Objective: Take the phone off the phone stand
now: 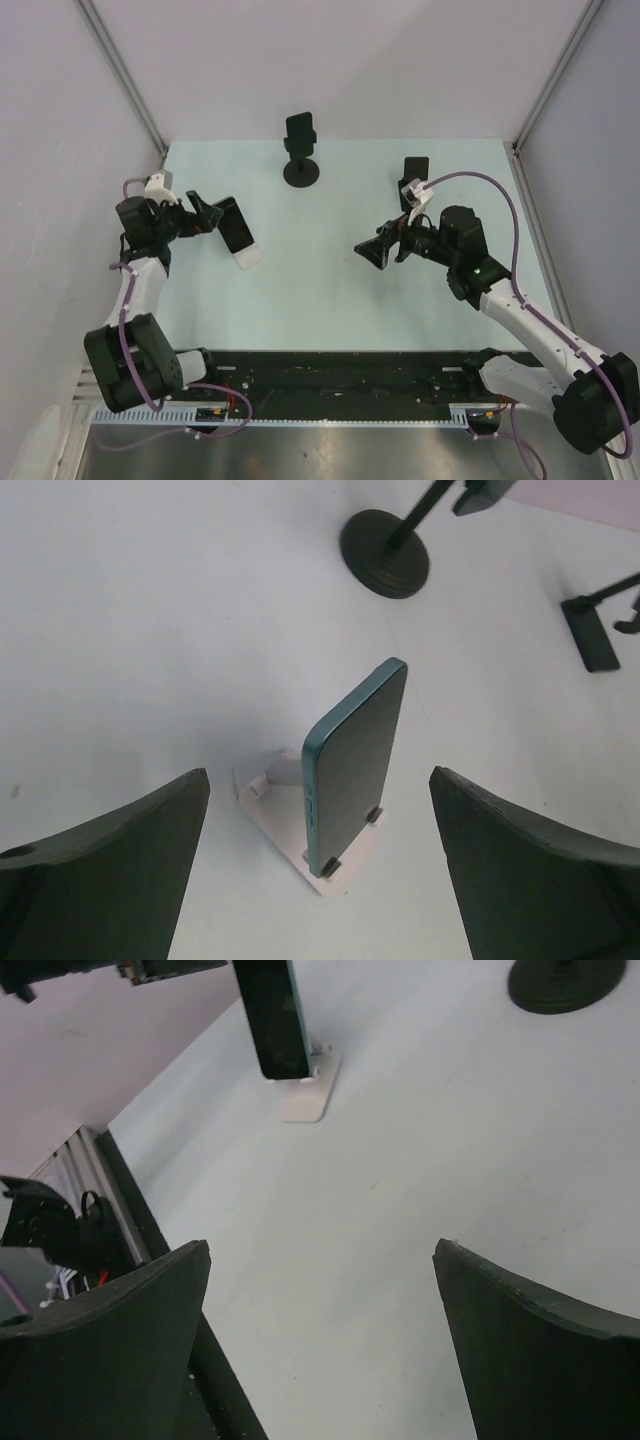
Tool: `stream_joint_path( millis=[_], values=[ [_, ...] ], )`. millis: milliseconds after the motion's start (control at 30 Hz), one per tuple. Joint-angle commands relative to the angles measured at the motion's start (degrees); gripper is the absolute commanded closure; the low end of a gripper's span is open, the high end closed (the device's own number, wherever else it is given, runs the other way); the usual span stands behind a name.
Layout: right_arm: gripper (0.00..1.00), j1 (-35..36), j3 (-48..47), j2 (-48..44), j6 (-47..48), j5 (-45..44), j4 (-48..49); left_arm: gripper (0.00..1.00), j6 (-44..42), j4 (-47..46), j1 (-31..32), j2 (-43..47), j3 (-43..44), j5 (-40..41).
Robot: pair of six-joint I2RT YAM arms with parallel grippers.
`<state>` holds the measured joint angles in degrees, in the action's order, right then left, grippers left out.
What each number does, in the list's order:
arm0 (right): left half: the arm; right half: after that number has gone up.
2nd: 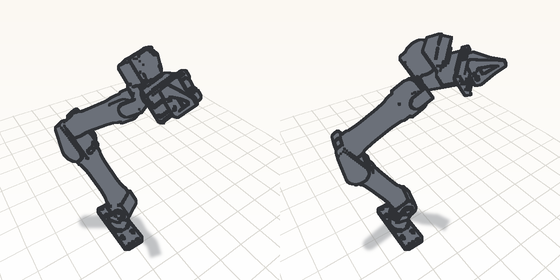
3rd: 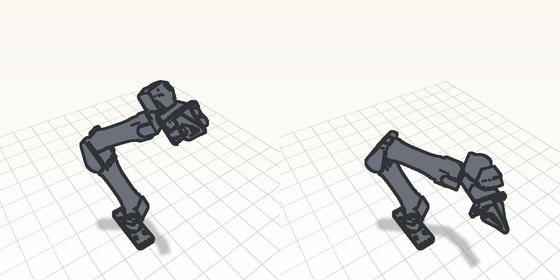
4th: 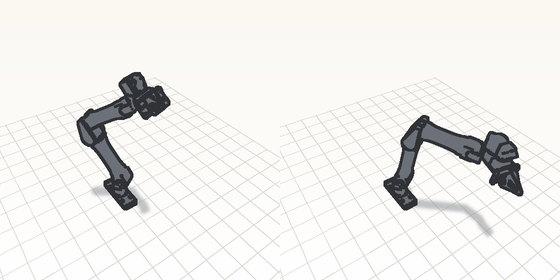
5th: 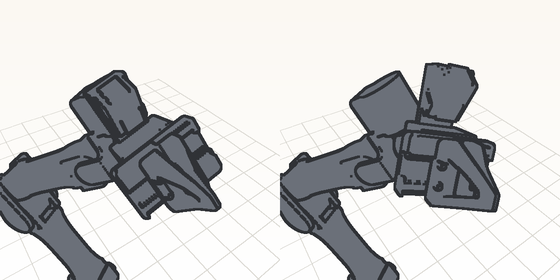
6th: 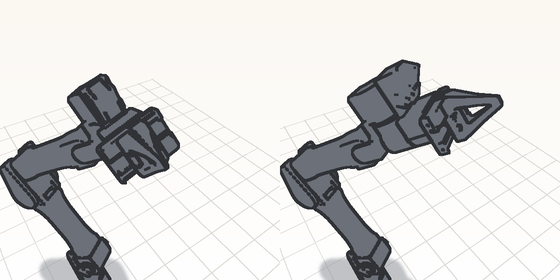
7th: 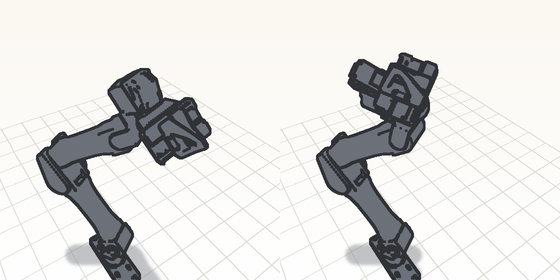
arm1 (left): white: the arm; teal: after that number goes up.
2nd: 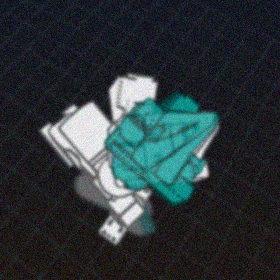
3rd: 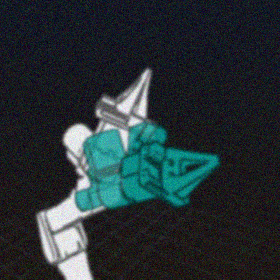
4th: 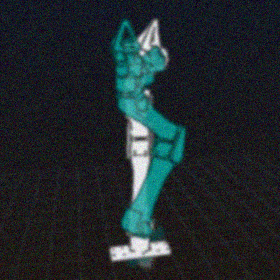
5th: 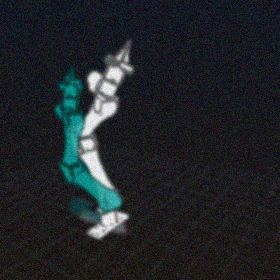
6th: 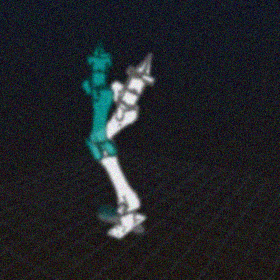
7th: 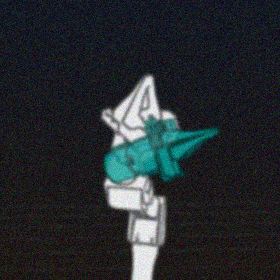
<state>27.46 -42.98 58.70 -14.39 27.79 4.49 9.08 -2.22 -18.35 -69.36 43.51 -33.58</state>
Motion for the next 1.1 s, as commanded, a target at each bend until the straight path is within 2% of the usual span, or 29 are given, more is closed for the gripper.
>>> stream_joint_path(
  millis=[0,300,533,600,800,833,900,933,1067],
  values=[
    [0.00,2.94,0.00,-1.65,2.26,3.23,0.17,0.04,-5.90,-7.89,-1.07,-5.32,1.13,-17.73],
    [0.00,4.62,0.00,-0.78,3.05,3.32,0.17,0.10,-11.01,-7.80,-1.52,-17.55,6.76,-28.63],
    [0.01,4.70,-0.08,-0.34,3.67,3.94,-1.33,0.18,-12.42,-7.80,-1.43,-22.83,10.28,-31.19],
    [0.01,4.62,-0.08,0.01,3.67,3.94,-1.15,0.29,-12.51,-7.80,-1.78,-24.24,11.07,-31.45],
    [0.02,4.70,-0.61,1.51,3.67,4.47,-0.71,0.45,-12.33,-7.80,-2.57,-25.03,12.04,-32.86],
    [0.02,4.70,-0.70,1.68,3.67,4.29,-0.54,0.52,-12.33,-7.80,-2.66,-24.86,12.04,-33.21],
    [0.02,4.88,-0.87,1.95,3.76,4.11,-0.45,0.59,-12.07,-7.80,-2.92,-24.68,12.22,-33.56],
    [0.02,4.79,-0.96,2.12,3.76,4.11,-0.45,0.67,-11.81,-7.80,-3.01,-24.24,12.48,-33.74],
    [0.02,5.05,-1.84,3.00,4.28,3.85,-0.54,0.81,-10.84,-7.80,-3.01,-22.05,13.09,-33.92]
  ],
)
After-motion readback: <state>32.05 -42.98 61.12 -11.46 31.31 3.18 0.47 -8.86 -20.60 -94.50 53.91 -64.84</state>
